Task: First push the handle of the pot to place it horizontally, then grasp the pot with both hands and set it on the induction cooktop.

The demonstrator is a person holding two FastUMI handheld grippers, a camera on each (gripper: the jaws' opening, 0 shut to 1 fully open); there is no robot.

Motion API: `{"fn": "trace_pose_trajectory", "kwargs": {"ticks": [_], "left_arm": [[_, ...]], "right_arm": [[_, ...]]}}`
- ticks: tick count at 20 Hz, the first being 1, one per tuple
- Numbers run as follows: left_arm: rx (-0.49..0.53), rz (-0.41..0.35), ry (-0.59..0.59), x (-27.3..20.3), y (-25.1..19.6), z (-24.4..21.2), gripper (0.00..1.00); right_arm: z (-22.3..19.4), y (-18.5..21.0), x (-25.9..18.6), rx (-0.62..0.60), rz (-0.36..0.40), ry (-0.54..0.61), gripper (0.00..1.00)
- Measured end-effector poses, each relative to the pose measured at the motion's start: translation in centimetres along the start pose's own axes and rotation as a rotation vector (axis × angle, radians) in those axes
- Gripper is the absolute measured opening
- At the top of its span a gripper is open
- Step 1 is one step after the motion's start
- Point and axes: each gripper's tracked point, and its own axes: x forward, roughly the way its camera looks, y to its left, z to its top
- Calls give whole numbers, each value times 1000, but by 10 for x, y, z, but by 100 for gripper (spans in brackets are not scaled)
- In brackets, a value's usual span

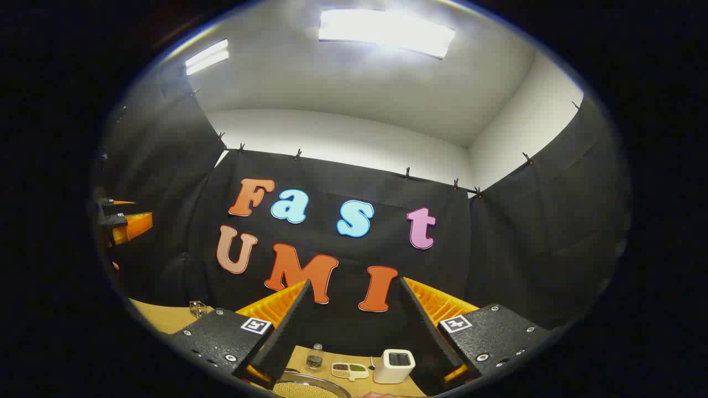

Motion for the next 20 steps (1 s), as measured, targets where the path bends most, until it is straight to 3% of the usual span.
{"fn": "trace_pose_trajectory", "kwargs": {"ticks": [9, 14, 20], "left_arm": [[0, -23, 36, -2, -4, -11, 98], [-11, -66, 85, 5, -27, -29, 97], [-14, -56, 72, 10, -29, -30, 97]], "right_arm": [[-5, 1, -4, -6, 18, 16, 95], [-5, -2, -4, 2, 21, 6, 95], [-13, -3, -4, -7, 25, 16, 95]]}}
